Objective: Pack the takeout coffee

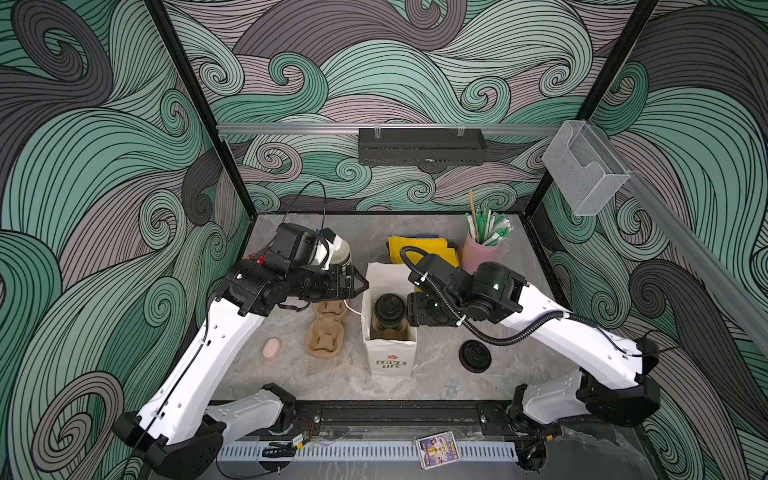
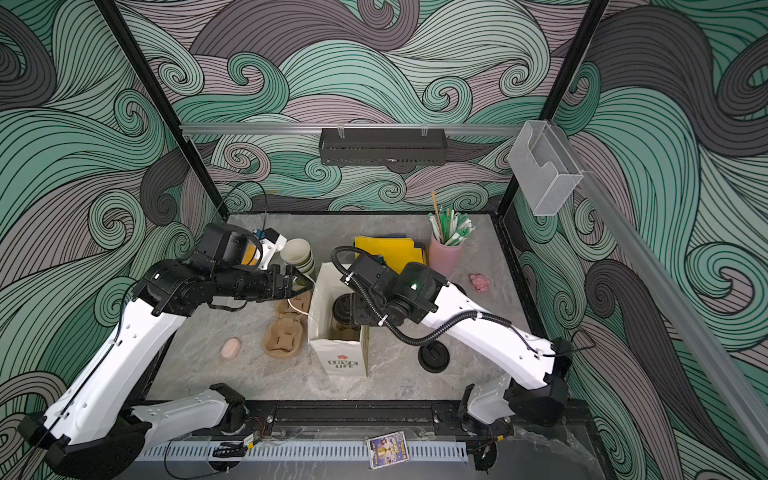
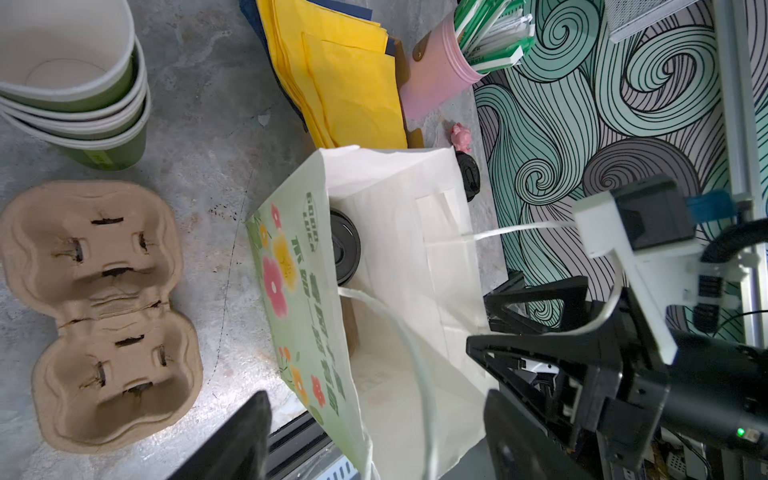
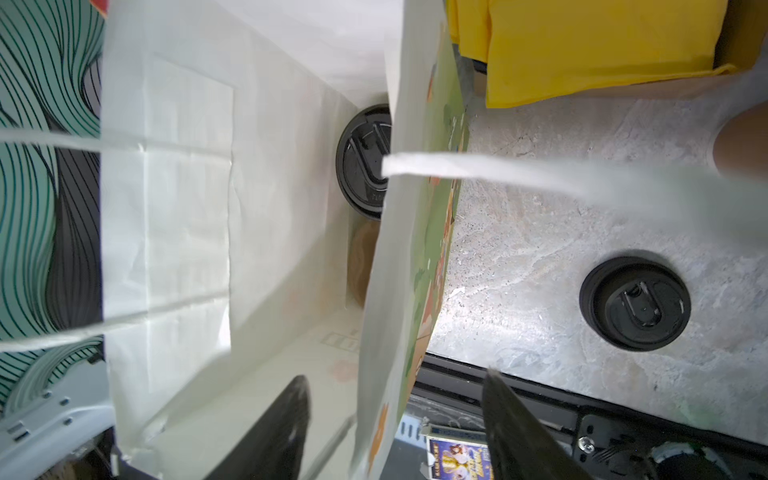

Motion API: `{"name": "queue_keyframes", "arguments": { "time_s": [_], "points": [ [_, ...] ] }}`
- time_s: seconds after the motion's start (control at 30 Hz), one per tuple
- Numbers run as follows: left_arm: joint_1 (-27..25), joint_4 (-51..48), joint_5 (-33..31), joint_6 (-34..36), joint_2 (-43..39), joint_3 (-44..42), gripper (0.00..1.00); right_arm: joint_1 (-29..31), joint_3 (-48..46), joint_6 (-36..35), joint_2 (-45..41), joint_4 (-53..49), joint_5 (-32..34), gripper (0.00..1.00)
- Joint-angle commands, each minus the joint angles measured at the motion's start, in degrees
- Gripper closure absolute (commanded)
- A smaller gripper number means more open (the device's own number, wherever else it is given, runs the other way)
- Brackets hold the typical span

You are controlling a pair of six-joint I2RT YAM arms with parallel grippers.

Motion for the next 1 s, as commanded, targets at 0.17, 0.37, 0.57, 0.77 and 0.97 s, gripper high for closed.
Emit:
{"name": "queue_keyframes", "arguments": {
  "time_s": [0.17, 0.37, 0.57, 0.77, 0.97],
  "points": [
    [0.89, -7.32, 7.24, 10.11, -0.78, 2.54, 0.17, -0.26, -2.72, -5.86, -9.29, 2.30, -2.94, 0.01],
    [0.95, 1.18, 8.85, 12.60, -5.78, -3.89, 0.15, -5.46, -0.83, -11.27, -10.48, 3.99, -6.30, 0.01],
    [1.70, 4.01, 2.84, 14.18, -4.20, -4.55, 0.17, -6.24, 6.97, -14.26, -0.79, 1.54, -7.74, 0.02],
    [1.96, 6.66, 2.69, 13.55, 0.52, -2.99, 0.24, -7.93, 9.67, -14.91, 4.62, -2.27, -4.94, 0.17],
    [1.93, 4.83, 3.58, 12.50, 2.92, -1.23, 0.54, -8.34, 11.49, -15.90, 7.78, -3.67, -5.58, 0.48]
  ]
}}
